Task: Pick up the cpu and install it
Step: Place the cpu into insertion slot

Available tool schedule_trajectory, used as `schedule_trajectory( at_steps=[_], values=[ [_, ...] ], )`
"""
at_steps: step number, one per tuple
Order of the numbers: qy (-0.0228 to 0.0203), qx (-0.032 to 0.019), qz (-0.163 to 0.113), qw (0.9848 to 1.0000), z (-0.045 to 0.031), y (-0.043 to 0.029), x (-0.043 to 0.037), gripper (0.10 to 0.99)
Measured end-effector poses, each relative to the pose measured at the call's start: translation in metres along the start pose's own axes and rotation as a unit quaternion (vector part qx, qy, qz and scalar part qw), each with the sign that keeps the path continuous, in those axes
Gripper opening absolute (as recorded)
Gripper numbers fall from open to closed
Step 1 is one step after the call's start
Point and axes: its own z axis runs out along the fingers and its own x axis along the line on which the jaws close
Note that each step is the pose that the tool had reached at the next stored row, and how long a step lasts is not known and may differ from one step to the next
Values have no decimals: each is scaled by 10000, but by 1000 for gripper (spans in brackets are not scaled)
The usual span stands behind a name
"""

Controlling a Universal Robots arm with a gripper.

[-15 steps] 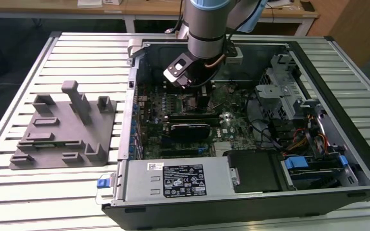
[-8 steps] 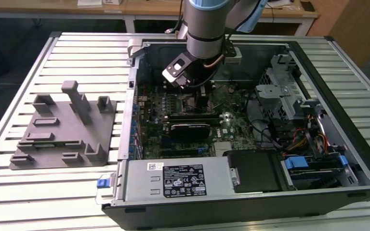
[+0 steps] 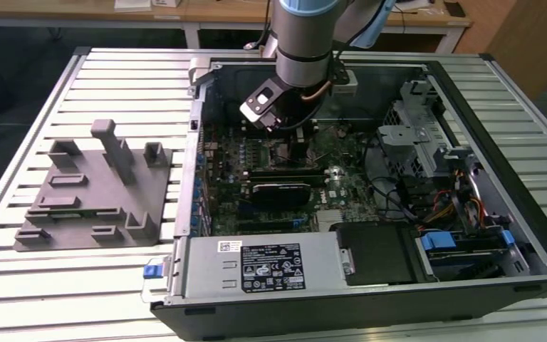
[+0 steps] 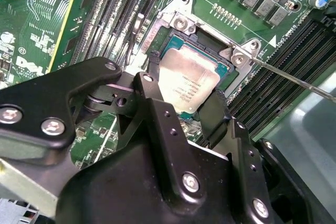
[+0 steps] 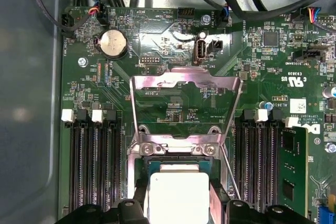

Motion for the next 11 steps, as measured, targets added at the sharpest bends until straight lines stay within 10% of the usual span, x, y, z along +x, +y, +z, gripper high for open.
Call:
schedule_trajectory(
  at_steps=[11],
  values=[
    [0, -1, 0, 10000, 3, 8, 0, 541]
  ],
)
